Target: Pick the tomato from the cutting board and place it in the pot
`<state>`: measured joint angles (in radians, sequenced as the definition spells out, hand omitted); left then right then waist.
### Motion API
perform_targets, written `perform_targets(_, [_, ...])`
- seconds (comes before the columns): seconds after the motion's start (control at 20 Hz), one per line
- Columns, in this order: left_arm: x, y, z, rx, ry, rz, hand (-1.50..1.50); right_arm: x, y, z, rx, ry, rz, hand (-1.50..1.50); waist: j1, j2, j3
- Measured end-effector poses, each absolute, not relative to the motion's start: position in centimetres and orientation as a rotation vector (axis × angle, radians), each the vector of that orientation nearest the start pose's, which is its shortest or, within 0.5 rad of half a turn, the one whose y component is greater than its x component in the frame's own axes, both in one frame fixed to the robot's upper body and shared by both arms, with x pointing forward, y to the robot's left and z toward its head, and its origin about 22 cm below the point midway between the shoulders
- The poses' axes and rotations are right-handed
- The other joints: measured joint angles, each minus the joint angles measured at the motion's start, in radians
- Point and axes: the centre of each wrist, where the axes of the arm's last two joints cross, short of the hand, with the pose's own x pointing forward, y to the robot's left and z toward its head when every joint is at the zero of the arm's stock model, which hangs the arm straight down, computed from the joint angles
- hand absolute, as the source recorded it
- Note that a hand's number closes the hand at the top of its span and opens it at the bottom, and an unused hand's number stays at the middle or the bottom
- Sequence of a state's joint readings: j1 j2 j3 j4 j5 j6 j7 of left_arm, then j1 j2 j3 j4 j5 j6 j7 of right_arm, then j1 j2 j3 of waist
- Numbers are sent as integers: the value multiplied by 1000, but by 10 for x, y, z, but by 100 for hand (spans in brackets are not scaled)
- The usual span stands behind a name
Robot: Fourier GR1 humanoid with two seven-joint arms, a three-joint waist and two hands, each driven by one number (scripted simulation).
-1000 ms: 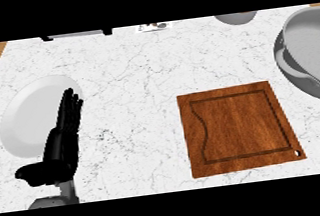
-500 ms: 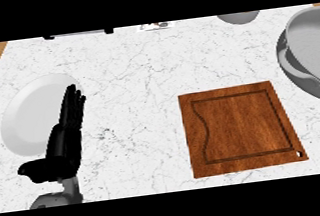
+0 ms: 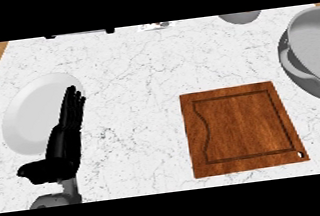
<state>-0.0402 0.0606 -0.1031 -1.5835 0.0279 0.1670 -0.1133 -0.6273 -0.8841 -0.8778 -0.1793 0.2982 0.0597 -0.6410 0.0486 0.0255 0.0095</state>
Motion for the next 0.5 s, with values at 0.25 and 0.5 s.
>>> perform_targets(0.25, [247,212,10,63,-1731,8,0,242,-581,81,-886,-1642,-283,-150,-1,0,1])
perform_targets(0.5, [248,215,10,67,-1727,7,0,228,-591,84,-924,-1646,-376,-150,-1,0,2])
